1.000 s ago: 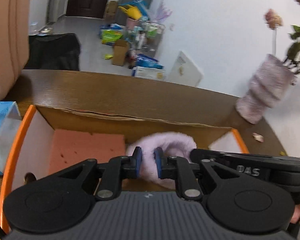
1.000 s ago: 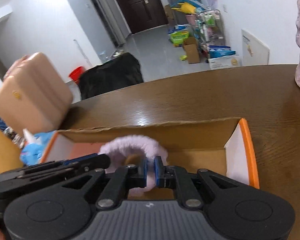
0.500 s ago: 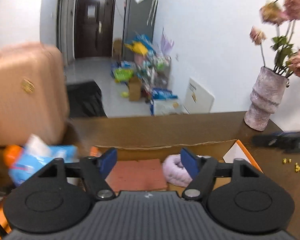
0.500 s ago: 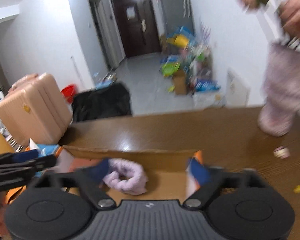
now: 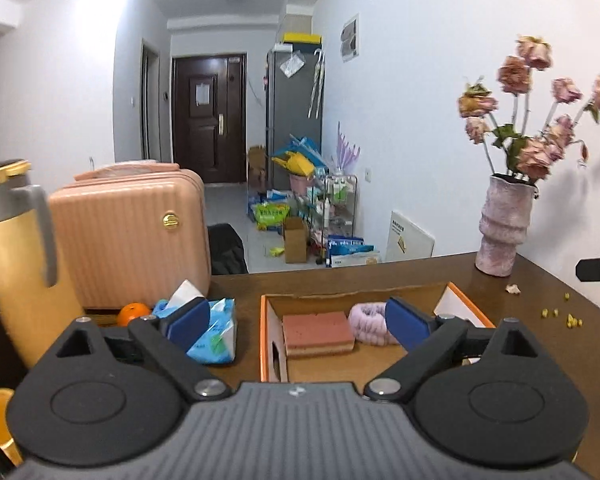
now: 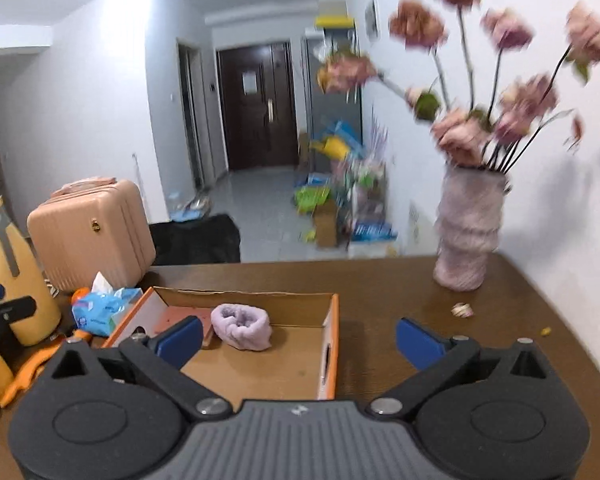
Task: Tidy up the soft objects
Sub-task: 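Withdraw both grippers from the box toward the purple drawstring bag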
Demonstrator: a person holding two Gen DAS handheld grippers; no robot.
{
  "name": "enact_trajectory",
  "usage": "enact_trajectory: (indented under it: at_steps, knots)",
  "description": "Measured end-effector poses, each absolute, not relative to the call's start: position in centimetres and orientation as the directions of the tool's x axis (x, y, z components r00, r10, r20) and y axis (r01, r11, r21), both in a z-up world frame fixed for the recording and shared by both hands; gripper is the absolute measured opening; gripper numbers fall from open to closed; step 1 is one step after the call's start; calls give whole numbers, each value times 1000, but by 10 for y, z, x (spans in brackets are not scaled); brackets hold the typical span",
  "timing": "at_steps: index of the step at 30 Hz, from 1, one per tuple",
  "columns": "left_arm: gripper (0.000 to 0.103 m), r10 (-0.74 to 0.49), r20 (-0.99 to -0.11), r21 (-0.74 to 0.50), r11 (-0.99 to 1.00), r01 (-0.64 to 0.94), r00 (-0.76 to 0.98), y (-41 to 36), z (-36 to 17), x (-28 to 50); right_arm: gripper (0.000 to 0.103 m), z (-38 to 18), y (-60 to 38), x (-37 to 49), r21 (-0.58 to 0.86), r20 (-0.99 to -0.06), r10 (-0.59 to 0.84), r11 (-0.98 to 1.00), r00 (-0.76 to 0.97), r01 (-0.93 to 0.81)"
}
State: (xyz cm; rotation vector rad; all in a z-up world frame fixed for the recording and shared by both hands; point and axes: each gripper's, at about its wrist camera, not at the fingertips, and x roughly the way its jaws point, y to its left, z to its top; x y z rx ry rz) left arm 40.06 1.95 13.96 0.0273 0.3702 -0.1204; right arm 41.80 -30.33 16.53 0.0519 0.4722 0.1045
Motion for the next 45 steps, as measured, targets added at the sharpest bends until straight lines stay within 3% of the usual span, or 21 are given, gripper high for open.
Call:
enact_trajectory:
  at_steps: [7,11,13,17,22,31,35,39,45]
  knots:
    - [102,-126,-300,-12,992,128,946,27,111,307,103,128,-310,319,147,-292,176,980,940,-137]
    - [103,-102,-234,0,995,105,967,28,86,249,103,88,-311,282,168,-376,190,977,907,-135]
    - [103,-113,-211,-17,994,112,971,29,73,225,103,71,-308,255,155,-352,184,978,918,-137]
    - [103,-92,-218,-37,996,86,972,32,39,183,103,41,-294,197,81,-261,153,987,953,-137]
    - [103,-90,-272,-32,996,85,958,34,0,150,103,6,-280,137,145,-184,166,979,969,-140]
    - [103,-111,-282,-90,992,88,953,41,-7,156,102,-16,-270,139,126,-226,205,976,952,-180]
    - [103,-138,-326,-68,990,123,935,33,-14,168,100,-19,-262,148,102,-246,224,973,943,-205]
    - [103,-135,-367,-66,991,119,921,29,-20,184,89,-20,-254,168,82,-293,213,977,932,-198]
    - [103,-135,-415,-76,991,114,900,21,-23,221,85,-16,-251,200,95,-324,218,976,921,-198]
